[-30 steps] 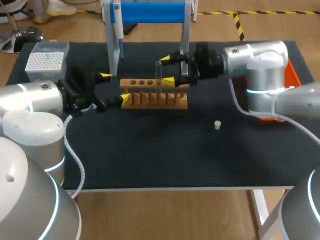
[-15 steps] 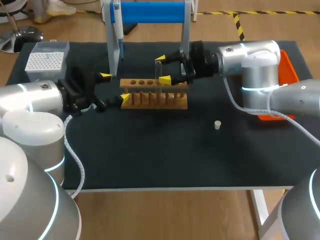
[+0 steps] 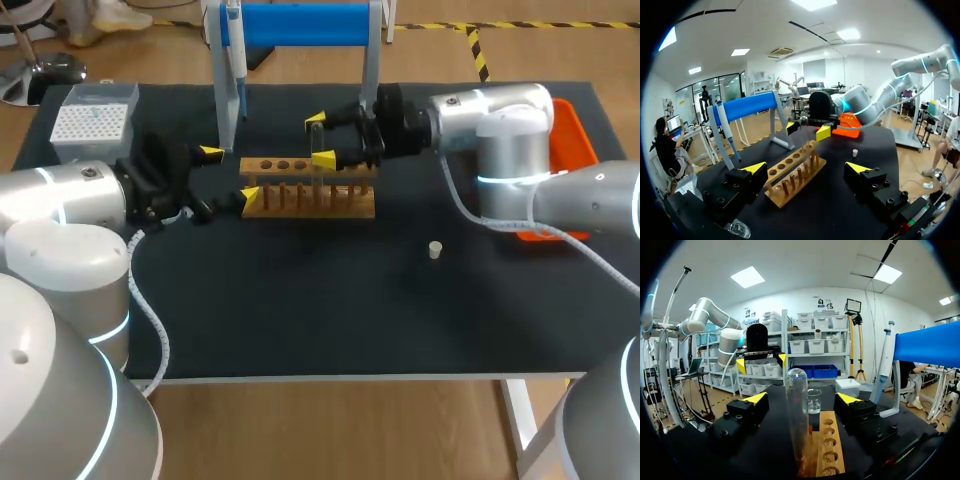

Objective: Invert the test tube, pick up the pipette, mount the tip to pipette, aspirate from beaker and dispense into the tube, eject the tip, return the pipette, and cap with the stopper.

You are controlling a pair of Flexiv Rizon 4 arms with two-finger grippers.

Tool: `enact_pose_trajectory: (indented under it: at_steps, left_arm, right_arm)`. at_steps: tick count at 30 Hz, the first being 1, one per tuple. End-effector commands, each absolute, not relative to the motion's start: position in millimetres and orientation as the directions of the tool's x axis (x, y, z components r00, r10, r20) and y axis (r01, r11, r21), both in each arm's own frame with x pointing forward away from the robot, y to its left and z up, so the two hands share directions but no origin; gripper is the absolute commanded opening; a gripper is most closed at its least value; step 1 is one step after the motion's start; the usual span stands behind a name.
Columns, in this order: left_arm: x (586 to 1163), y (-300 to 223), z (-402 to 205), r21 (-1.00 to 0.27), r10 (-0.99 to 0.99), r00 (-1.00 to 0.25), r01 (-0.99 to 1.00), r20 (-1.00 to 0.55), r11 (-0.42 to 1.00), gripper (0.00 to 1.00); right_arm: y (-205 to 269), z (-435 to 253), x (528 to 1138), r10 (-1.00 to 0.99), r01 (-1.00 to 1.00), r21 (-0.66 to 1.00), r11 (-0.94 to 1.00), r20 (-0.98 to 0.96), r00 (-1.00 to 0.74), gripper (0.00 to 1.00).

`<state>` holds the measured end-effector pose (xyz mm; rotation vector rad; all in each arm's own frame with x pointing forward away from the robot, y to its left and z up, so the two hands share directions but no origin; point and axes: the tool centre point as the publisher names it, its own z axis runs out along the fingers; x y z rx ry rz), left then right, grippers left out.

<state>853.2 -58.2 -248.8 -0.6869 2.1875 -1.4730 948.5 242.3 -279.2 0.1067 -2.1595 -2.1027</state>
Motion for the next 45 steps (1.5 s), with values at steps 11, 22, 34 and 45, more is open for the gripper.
enact_pose_trajectory:
  at_steps: [11,22,34,45]
  left_arm:
    - [851.9,-55.8,-250.8,-0.936,-0.604,-0.794,-0.162,-0.065,0.313,1.0]
    - [851.9,-55.8,-250.8,-0.936,-0.604,-0.794,-0.162,-0.065,0.313,1.0]
    - [851.9,-55.8,-250.8,-0.936,-0.604,-0.794,-0.162,-0.065,0.313,1.0]
    - [851.9,-55.8,-250.8,-0.936,-0.604,-0.794,-0.162,-0.065,0.313,1.0]
  right_arm:
    - [243.4,-280.7,947.6,-0.133,0.039,0.999,0.024,0.042,-0.99,0.38]
    - [243.3,-280.2,947.0,-0.13,0.039,0.999,0.023,0.042,-0.991,0.15]
    - [242.9,-273.1,945.3,-0.132,0.031,0.999,0.017,0.033,-0.991,0.0]
    - [240.2,-261.2,944.1,-0.124,0.023,1.0,0.01,0.024,-0.992,0.0]
